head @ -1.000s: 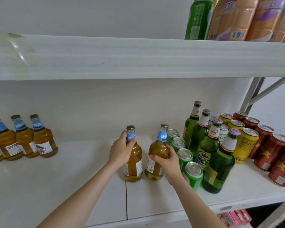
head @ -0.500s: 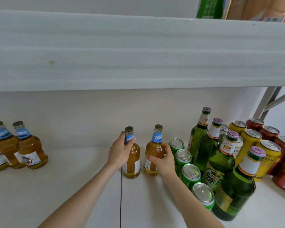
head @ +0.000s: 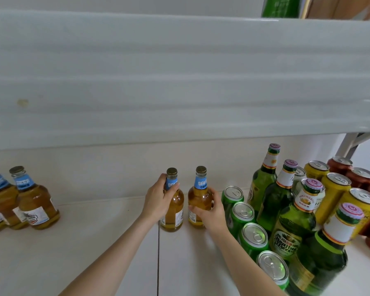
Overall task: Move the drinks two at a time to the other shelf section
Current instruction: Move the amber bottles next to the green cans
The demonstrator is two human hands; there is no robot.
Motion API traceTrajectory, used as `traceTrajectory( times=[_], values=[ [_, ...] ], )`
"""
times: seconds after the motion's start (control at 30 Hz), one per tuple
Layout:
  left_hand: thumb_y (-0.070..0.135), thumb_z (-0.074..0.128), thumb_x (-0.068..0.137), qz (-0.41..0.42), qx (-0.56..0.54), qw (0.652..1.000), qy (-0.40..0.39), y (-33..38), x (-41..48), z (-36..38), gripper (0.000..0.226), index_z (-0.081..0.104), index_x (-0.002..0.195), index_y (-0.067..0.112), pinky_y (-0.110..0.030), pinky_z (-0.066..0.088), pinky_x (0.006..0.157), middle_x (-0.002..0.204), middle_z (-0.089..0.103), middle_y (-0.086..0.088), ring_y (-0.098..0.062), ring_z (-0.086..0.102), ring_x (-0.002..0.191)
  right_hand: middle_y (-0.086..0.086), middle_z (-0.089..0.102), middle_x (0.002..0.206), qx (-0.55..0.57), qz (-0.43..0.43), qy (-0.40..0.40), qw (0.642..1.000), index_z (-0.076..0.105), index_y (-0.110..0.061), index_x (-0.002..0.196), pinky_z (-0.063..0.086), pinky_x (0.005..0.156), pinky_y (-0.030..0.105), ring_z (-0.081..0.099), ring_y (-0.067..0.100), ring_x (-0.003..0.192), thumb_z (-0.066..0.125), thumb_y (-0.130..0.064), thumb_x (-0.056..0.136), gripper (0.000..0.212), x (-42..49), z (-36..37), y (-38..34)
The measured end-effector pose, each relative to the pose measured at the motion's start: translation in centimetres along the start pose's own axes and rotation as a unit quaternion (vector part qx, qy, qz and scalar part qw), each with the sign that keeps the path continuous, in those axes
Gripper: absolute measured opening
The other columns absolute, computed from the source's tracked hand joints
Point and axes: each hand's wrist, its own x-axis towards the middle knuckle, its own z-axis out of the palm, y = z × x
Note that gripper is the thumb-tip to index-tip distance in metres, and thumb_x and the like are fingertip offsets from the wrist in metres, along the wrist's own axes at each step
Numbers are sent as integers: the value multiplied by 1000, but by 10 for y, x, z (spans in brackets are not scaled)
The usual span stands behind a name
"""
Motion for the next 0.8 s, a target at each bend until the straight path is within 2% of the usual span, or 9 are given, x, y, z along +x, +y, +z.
traceTrajectory(
  times=[0.1,0.2,0.27,0.37,0.4,0.47,0.53,0.6,0.8],
  values=[
    [36,58,96,-9,-31,999,-3,0,-2,0,26,52,116,21,-14,44,76,107,62,7,-8,59,97,-7,55,125,3,-7,-2,1000,43,-28,132,45,86,21,55,14,116,85,-5,68,80,-3,0,0],
    [37,62,93,-41,-86,995,-9,-1,-5,-1,30,55,119,23,-23,48,87,113,64,4,-11,59,105,-9,52,127,4,-2,1,1000,38,-27,139,46,77,12,55,2,108,86,-8,68,88,-10,-1,0],
    [45,64,90,-73,-127,989,-21,-11,-10,-2,42,53,127,27,-33,49,97,120,63,4,-13,58,113,-10,50,129,10,12,1,1000,33,-26,144,47,71,8,53,-6,101,86,-8,68,95,-16,-3,3],
    [70,68,71,-106,-175,977,-53,-36,-29,-3,77,47,137,36,-39,47,104,128,61,10,-11,56,121,-10,48,128,20,32,3,999,25,-24,150,49,70,8,53,-7,98,85,-4,69,103,-25,-6,12],
    [73,70,66,-116,-179,975,-67,-45,-36,-2,82,47,137,39,-40,47,104,128,62,12,-10,57,121,-11,48,126,20,31,2,999,24,-23,150,49,70,8,53,-7,98,84,-3,69,102,-26,-7,14],
    [66,76,68,-134,-160,974,-86,-57,-49,3,77,44,135,45,-36,49,102,125,63,13,-11,58,119,-15,51,123,20,22,0,1000,29,-23,147,49,71,6,54,-9,99,83,-2,71,95,-27,-7,16],
    [48,75,79,-141,-141,977,-78,-62,-54,9,67,39,134,45,-31,49,97,120,63,9,-13,58,117,-23,52,119,16,13,2,1000,36,-29,139,48,72,5,55,-10,101,81,-4,74,83,-27,-6,17],
    [37,74,83,-141,-134,979,-65,-63,-53,12,61,38,133,45,-30,50,96,118,64,7,-15,60,115,-27,51,118,12,13,9,1000,39,-36,132,47,74,7,54,-5,106,79,-9,77,73,-27,-5,17],
    [33,74,85,-135,-129,981,-51,-61,-48,20,62,39,135,40,-23,47,89,114,64,4,-14,59,108,-22,54,114,18,15,21,1000,42,-32,128,47,70,5,53,-6,103,77,-11,80,63,-25,-7,18]
  ],
)
